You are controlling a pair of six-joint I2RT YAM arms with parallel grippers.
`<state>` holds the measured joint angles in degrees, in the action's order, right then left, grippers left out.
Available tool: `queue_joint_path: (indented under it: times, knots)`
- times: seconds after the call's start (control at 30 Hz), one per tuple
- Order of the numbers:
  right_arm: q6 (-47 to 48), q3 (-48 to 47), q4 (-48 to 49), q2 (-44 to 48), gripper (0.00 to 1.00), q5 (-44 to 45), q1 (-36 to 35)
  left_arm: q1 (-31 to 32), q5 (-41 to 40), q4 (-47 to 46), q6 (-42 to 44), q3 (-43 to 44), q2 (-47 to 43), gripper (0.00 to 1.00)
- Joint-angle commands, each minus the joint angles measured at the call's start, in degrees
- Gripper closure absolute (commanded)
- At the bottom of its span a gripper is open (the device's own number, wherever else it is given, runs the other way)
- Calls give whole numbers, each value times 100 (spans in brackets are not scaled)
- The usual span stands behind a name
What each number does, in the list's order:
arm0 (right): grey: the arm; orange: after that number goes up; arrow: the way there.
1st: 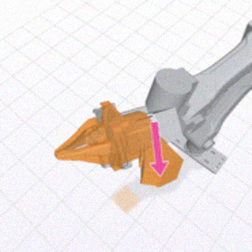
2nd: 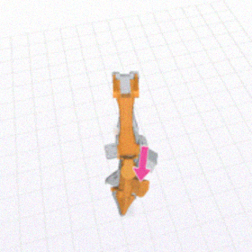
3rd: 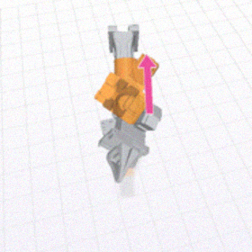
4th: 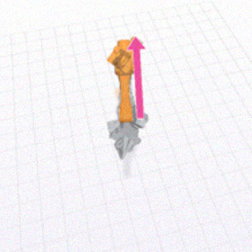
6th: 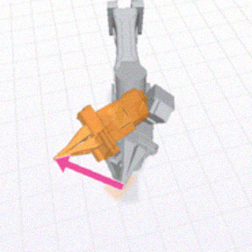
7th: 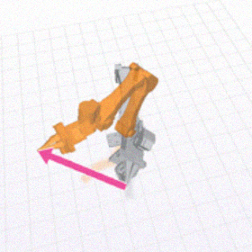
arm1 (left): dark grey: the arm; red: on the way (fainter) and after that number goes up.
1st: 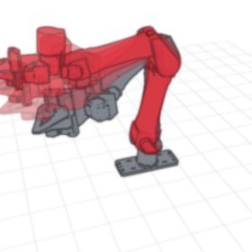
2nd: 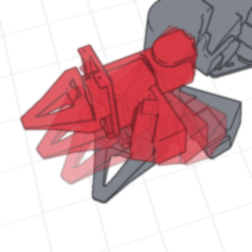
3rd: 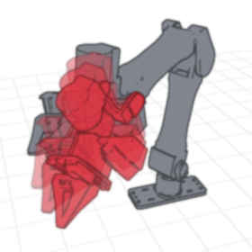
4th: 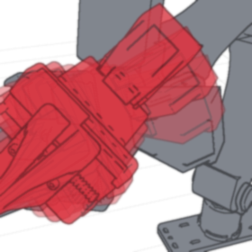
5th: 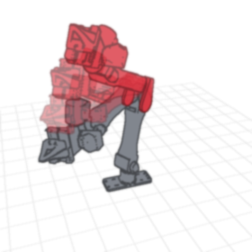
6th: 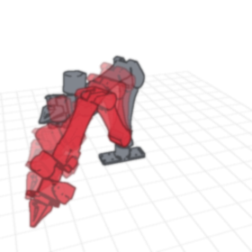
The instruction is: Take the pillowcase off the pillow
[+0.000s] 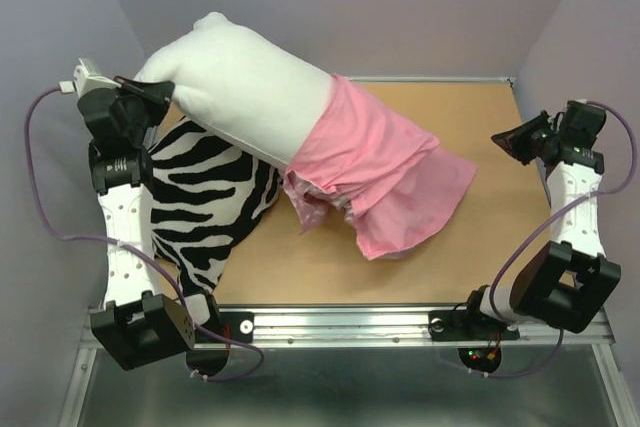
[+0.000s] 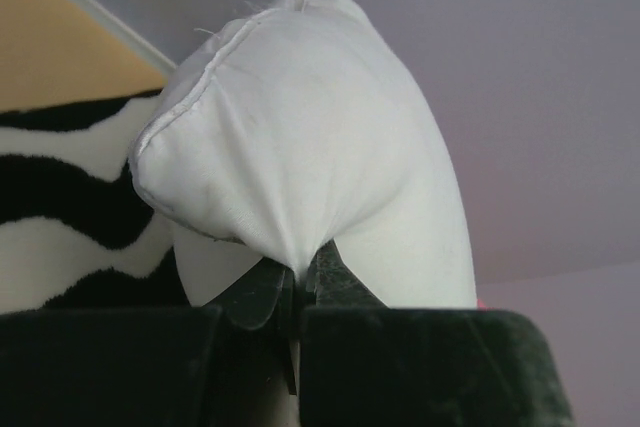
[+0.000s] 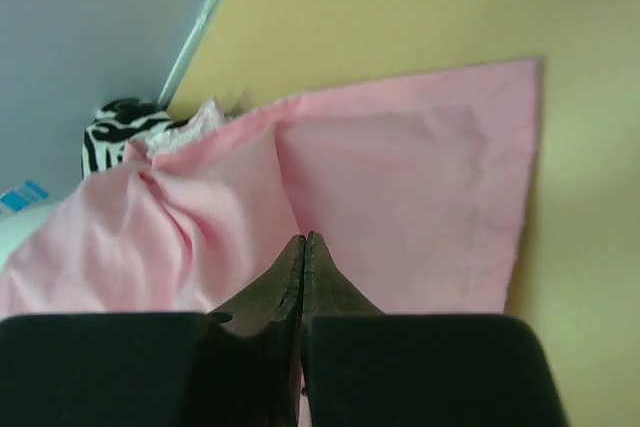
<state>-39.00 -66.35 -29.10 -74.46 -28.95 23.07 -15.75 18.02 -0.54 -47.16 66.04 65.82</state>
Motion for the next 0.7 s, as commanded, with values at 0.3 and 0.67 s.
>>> queue_joint_path:
  times: [0.3,0.67]
  knots:
    - [1156,-1443,2,299,56,967,-2773,1204,-624,-659,1524,2941,-149,100]
    - [1079,-169,940,64,27,5153,-8194,2128,-1319,-615,1815,2493,-193,100]
